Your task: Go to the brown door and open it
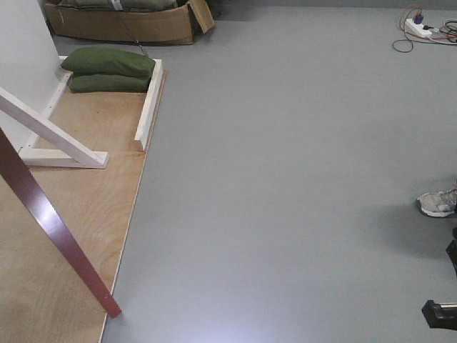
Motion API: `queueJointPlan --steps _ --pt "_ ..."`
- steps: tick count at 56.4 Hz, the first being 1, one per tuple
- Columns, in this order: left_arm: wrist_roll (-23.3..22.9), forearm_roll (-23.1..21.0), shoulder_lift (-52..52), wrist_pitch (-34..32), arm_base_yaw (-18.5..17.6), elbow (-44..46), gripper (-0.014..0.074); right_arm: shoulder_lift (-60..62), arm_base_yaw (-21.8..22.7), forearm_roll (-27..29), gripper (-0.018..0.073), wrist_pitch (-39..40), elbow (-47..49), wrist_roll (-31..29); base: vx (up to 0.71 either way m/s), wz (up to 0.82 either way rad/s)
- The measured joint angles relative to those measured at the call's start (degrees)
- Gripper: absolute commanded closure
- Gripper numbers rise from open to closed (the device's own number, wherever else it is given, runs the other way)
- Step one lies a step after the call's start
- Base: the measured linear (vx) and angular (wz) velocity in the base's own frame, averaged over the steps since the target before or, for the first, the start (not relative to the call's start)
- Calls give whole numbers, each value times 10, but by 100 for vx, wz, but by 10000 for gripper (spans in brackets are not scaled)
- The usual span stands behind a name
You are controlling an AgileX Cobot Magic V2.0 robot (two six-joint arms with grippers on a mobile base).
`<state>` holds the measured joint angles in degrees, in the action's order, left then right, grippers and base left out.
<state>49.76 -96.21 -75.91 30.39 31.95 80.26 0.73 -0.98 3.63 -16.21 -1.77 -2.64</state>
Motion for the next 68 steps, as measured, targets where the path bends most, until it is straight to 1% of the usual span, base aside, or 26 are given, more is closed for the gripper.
queueJointPlan --steps 68 --pt "0 1 0 0 0 0 599 0 0 0 559 0 0 0 0 -1"
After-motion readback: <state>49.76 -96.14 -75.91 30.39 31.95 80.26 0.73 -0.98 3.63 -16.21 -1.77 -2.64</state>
